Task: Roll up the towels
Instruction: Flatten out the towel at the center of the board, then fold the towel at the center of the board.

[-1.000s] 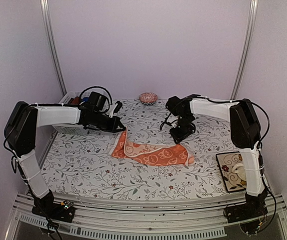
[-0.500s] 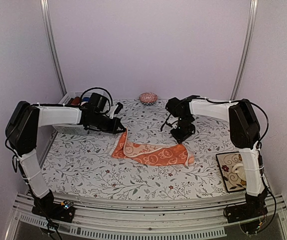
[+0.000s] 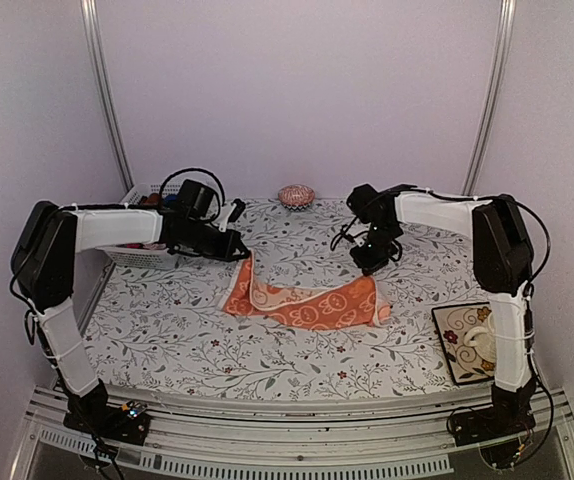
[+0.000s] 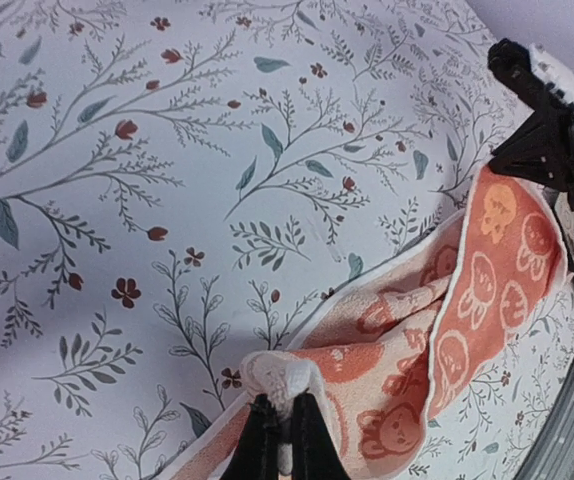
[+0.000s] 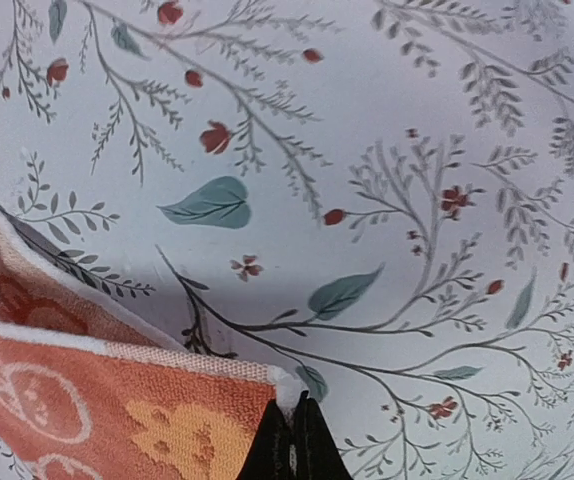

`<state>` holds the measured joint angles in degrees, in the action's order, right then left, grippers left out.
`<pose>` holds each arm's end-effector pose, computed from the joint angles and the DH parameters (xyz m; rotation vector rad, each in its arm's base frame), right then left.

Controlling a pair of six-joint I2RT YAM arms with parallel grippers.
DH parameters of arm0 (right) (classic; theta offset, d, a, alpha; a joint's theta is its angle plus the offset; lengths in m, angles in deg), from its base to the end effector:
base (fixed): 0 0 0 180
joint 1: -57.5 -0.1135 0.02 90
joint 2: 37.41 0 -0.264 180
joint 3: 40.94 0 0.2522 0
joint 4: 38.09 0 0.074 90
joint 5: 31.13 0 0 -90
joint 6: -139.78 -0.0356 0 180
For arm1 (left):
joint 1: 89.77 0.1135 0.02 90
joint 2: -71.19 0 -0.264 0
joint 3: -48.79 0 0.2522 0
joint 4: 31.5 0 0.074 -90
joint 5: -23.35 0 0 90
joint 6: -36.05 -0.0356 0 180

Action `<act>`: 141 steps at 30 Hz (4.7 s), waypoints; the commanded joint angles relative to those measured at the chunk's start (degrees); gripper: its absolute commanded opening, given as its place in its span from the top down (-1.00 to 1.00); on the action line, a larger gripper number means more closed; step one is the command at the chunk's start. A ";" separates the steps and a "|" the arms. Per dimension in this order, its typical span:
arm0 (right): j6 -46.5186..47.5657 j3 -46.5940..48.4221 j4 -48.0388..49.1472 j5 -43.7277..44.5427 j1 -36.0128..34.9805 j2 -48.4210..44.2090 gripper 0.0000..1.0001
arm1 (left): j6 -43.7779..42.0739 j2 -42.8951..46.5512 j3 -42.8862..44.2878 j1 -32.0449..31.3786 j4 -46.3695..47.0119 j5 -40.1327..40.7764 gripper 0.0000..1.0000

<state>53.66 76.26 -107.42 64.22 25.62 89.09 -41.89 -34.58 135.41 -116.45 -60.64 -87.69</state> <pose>0.3817 0.2335 0.1777 -0.8854 2.7889 -0.0622 0.3529 -0.1916 0.2048 0.4879 2.4291 -0.7452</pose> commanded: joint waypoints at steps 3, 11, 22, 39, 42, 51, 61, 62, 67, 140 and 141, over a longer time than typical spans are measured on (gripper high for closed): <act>5.13 -7.79 16.24 -7.45 8.99 -20.69 0.96 | -5.84 5.75 7.33 3.38 -3.00 2.90 1.00; 12.77 -21.04 31.14 -19.18 15.29 -40.27 0.96 | -11.21 14.33 8.15 7.74 -2.98 1.65 1.00; 13.65 -33.43 39.10 -31.29 15.61 -60.67 0.96 | -16.55 32.20 -5.01 8.34 4.06 -7.57 1.00; 1.59 -29.83 30.27 -13.48 15.62 -37.34 0.96 | -13.22 16.49 -4.75 8.80 -4.31 -7.50 1.00; 2.13 -27.20 32.15 -10.32 15.62 -29.32 0.96 | -11.93 2.23 4.82 8.86 -9.29 -3.77 1.00; 3.33 -21.57 34.84 -2.44 16.54 -13.84 0.96 | -12.19 -21.23 25.77 8.57 -15.19 6.67 1.00; 3.76 -20.42 37.82 -10.37 20.43 -11.81 0.95 | -15.83 -21.15 25.79 8.42 -11.88 9.56 1.00; 3.70 -20.20 37.84 -11.41 20.87 -11.61 0.94 | -16.33 -20.81 25.34 8.41 -11.35 9.30 1.00; 5.23 -20.87 36.32 -17.23 21.43 -12.64 0.93 | -17.44 -18.17 22.47 8.38 -11.12 6.06 1.00; 21.34 -63.93 51.32 -24.79 17.60 -46.82 0.71 | -24.77 8.93 -20.77 4.42 12.29 -2.27 1.00; 22.22 -64.15 50.88 -24.63 17.19 -47.31 0.69 | -24.79 9.34 -21.26 4.34 12.42 -1.98 0.98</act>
<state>70.82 13.31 -58.20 39.32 44.20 44.61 -65.41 -26.67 115.17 -111.64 -50.52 -88.96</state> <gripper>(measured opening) 0.143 0.021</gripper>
